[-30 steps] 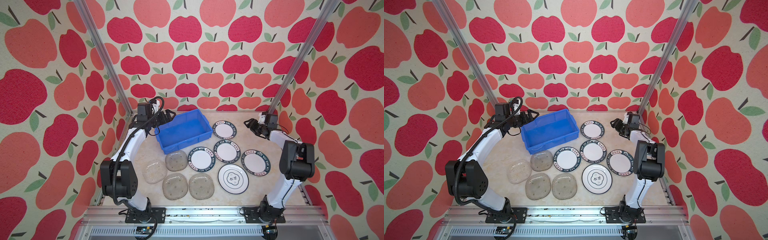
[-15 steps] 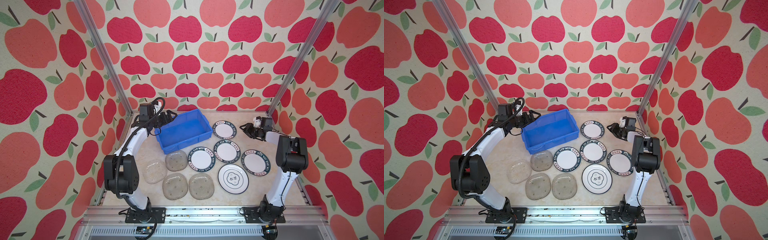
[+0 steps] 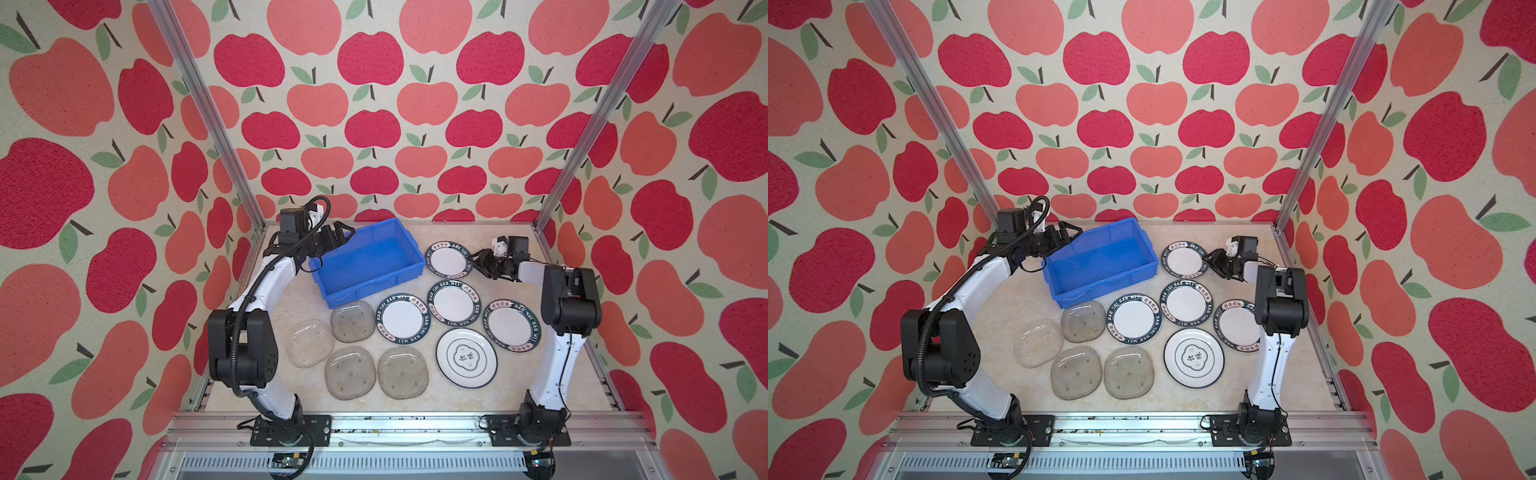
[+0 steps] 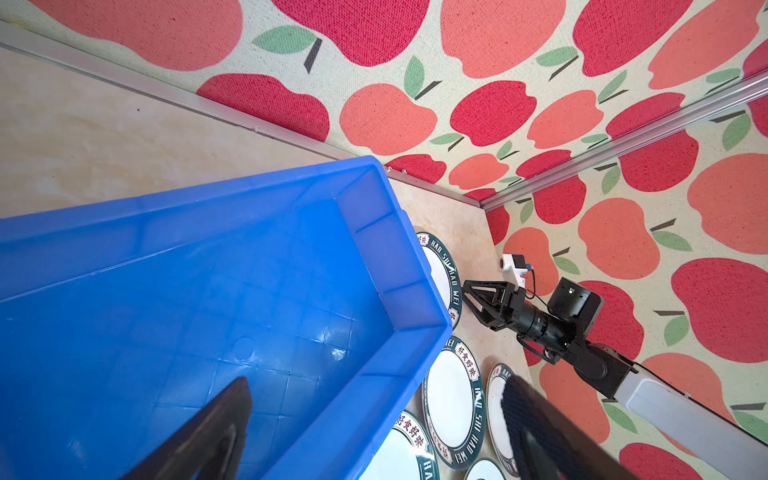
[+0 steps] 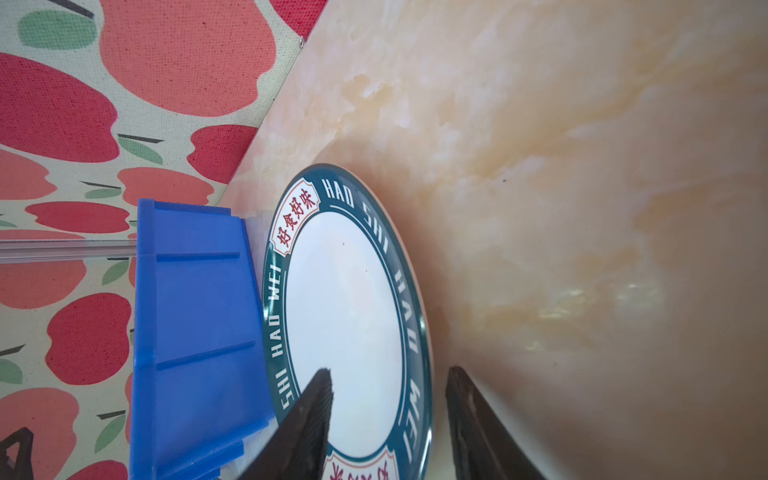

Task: Place the plates into the plastic bin on the countertop
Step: 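Grasp the far green-rimmed plate with right gripper while left gripper nears bin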

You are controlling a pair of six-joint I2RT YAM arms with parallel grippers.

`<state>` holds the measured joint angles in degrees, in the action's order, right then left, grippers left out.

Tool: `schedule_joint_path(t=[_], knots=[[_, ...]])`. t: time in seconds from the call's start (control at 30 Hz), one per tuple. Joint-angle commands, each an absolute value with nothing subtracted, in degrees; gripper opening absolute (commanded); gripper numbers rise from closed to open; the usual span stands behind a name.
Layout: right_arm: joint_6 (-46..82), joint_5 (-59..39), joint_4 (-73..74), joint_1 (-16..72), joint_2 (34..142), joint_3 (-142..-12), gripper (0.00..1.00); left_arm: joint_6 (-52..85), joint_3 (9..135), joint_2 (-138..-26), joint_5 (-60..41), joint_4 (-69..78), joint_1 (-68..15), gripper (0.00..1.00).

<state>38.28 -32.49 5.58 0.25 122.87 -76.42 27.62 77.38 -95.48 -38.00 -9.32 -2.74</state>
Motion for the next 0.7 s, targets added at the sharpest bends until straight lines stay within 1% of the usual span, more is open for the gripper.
schedule_joint_path(t=[0.0,0.07,0.13,0.2,0.3,0.43,0.5,0.57,0.6,0.63,0.67], knots=[[40.2,-34.0,6.1,0.2,124.9,-77.7,0.48,28.6,77.1,-96.4,-38.7,-7.7,-2.9,0.97],[40.8,-34.5,6.6,0.3,125.3,-77.8,0.47,28.8,77.4,-96.8,-39.1,-7.7,-2.9,0.97],[41.7,-35.3,7.5,0.3,125.9,-77.7,0.42,29.2,77.6,-97.5,-40.1,-7.5,-3.0,0.96],[42.4,-35.8,8.6,0.2,126.3,-77.5,0.42,29.7,78.1,-98.2,-41.3,-7.5,-3.0,0.96],[43.2,-36.3,10.1,0.2,126.7,-77.0,0.34,29.4,79.4,-99.8,-41.8,-9.4,-3.2,0.97],[43.4,-36.6,10.2,0.2,127.0,-77.4,0.33,28.7,79.7,-101.3,-42.2,-10.7,-3.5,0.97],[43.4,-36.5,10.1,0.2,127.1,-77.6,0.27,28.8,79.5,-101.6,-42.4,-10.7,-3.6,0.98],[43.4,-36.5,10.1,0.1,127.0,-77.6,0.19,29.0,79.5,-102.0,-42.6,-10.7,-3.5,1.0],[43.5,-36.4,10.1,0.0,127.0,-77.7,0.13,29.0,79.5,-102.1,-42.8,-10.6,-3.5,0.99],[43.4,-36.5,10.2,0.0,126.9,-77.5,0.1,29.1,79.4,-102.1,-42.8,-10.5,-3.6,0.99],[43.4,-36.5,10.3,-0.1,126.9,-77.5,0.09,29.0,79.3,-102.1,-42.9,-10.4,-3.6,0.99]])
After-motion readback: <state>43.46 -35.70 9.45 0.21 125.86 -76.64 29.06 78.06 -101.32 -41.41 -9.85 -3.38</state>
